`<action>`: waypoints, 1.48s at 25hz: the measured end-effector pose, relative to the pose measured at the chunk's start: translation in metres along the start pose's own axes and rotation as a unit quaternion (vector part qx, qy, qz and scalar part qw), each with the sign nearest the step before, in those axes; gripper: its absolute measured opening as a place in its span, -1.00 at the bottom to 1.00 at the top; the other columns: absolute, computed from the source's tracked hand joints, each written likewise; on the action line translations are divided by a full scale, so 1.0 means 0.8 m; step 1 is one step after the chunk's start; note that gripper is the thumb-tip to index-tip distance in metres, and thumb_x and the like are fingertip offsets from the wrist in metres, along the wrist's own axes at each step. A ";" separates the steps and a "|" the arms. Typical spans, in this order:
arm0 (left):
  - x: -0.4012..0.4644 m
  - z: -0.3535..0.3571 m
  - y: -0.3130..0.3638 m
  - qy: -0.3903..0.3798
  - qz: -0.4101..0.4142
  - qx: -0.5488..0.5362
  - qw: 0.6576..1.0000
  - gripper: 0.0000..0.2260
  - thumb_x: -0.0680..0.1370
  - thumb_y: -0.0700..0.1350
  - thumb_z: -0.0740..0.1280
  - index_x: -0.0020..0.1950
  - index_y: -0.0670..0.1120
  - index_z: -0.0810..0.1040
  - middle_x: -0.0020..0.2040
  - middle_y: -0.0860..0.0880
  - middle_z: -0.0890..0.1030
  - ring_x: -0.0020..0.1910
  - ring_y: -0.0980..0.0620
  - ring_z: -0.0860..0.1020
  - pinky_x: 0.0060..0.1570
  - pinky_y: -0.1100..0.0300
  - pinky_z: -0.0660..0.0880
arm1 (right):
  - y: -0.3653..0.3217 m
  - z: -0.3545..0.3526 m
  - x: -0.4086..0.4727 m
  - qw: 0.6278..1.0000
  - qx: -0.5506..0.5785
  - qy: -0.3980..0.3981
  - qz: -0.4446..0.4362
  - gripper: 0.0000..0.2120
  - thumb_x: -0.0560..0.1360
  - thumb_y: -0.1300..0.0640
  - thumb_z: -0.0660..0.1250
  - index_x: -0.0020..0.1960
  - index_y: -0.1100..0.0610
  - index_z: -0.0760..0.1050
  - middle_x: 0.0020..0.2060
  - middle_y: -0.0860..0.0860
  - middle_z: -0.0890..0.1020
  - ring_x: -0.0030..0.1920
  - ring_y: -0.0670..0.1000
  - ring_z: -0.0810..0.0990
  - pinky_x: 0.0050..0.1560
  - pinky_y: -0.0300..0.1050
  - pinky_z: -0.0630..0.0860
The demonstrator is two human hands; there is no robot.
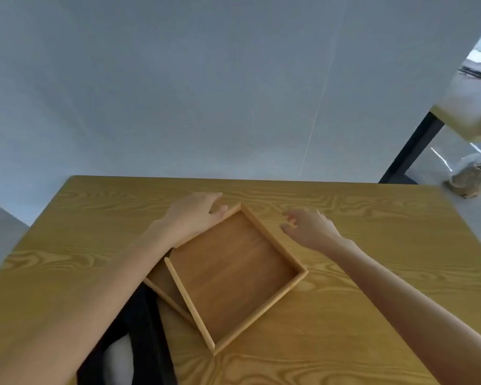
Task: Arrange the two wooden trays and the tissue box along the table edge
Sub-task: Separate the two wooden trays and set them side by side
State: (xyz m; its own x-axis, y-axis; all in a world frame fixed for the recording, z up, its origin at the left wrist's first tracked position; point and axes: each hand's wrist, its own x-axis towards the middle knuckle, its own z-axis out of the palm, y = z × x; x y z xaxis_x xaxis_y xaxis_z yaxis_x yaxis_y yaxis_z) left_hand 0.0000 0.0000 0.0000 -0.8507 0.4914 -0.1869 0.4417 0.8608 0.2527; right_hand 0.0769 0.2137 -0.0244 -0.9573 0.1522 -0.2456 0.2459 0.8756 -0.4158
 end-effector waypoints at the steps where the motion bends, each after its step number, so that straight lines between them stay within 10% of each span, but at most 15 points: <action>1: 0.001 0.006 0.000 -0.016 -0.010 0.011 1.000 -0.53 0.57 0.11 0.07 0.44 -0.03 0.19 0.44 -0.06 0.31 0.39 -0.07 0.32 0.24 -0.01 0.39 | 0.003 0.006 0.002 1.000 -0.005 -0.015 0.014 -0.59 0.53 0.04 0.20 0.36 0.06 0.32 0.25 0.07 0.53 0.23 0.11 0.48 0.15 0.04 0.45; 21: 0.017 0.120 -0.060 0.038 -0.109 0.037 0.993 -0.74 0.56 -0.08 0.19 0.22 -0.11 0.44 0.08 -0.09 0.60 -0.05 -0.07 0.61 -0.27 0.07 0.56 | 0.038 0.087 0.035 0.996 0.048 0.031 0.065 -0.67 0.54 0.22 0.16 0.27 0.05 0.45 0.16 0.06 0.60 0.14 0.13 0.55 0.02 -0.03 0.48; 31: -0.015 0.136 -0.055 0.082 -0.131 -0.015 0.988 -0.72 0.56 -0.09 0.21 0.25 -0.12 0.42 0.07 -0.12 0.62 -0.06 -0.10 0.61 -0.28 0.10 0.50 | 0.048 0.116 -0.046 0.959 0.200 0.087 0.182 -0.32 0.51 0.11 0.27 0.48 0.09 -0.04 0.39 0.17 0.22 0.35 0.17 0.30 0.22 0.06 0.38; 37: -0.041 0.147 -0.035 0.075 -0.140 -0.047 0.986 -0.72 0.56 -0.08 0.19 0.25 -0.11 0.40 0.06 -0.11 0.59 -0.06 -0.10 0.59 -0.27 0.13 0.45 | 0.040 0.149 -0.098 0.937 0.264 0.085 0.212 -0.40 0.54 0.23 0.20 0.49 0.13 -0.01 0.39 0.16 0.27 0.31 0.16 0.37 0.22 0.01 0.38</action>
State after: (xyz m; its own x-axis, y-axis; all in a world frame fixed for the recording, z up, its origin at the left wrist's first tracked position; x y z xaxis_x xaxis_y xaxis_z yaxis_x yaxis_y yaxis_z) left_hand 0.0488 -0.0249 -0.1125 -0.9714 0.2043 -0.1207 0.1606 0.9406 0.2992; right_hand 0.1778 0.1748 -0.1228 -0.7560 0.5455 -0.3618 0.6071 0.3775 -0.6992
